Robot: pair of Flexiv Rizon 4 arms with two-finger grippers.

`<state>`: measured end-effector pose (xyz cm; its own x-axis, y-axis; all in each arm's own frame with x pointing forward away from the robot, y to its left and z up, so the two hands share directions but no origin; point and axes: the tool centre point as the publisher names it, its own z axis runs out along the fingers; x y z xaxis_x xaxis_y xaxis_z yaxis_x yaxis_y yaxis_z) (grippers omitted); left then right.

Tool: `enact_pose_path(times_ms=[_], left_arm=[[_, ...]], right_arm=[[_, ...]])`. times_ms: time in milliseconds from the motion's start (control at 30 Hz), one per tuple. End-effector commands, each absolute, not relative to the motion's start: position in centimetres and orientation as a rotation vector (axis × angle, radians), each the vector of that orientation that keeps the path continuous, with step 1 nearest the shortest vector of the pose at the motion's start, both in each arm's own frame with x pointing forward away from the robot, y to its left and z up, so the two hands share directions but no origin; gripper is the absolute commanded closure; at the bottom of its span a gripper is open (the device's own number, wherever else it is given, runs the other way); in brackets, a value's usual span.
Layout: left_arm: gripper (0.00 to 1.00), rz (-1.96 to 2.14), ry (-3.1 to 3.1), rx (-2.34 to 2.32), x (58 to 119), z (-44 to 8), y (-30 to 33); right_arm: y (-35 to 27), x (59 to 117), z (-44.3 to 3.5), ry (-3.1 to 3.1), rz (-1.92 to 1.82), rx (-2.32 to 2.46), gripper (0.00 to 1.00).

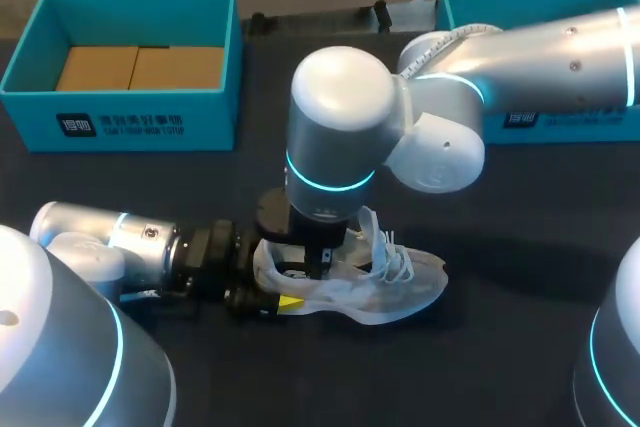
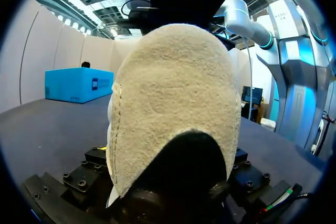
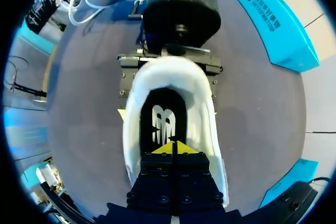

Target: Take the shoe out of the shoebox, open the shoe tongue, remove and reinsert the insole, then place the shoe into the shoebox

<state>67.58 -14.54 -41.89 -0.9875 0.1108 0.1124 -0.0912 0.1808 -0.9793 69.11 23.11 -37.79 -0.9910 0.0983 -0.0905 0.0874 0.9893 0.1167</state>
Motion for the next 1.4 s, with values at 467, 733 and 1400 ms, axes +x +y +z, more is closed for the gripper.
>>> enact_pose_path(times_ms=[467, 733, 1400], left_arm=[[1.0, 1.916, -2.289, -0.017, 67.5, -41.9, -14.6], [1.0, 1.916, -2.289, -0.017, 67.5, -41.9, -14.6], [1.0, 1.916, -2.289, -0.017, 67.5, -41.9, -14.6]], right_arm=[[19.2, 68.9, -38.2, 3.01, 0.133, 0.265, 1.0], [18.4, 69.1, -38.5, 3.003, 0.115, 0.293, 1.0], [19.0, 69.7, -40.9, 3.086, 0.11, 0.26, 0.64]])
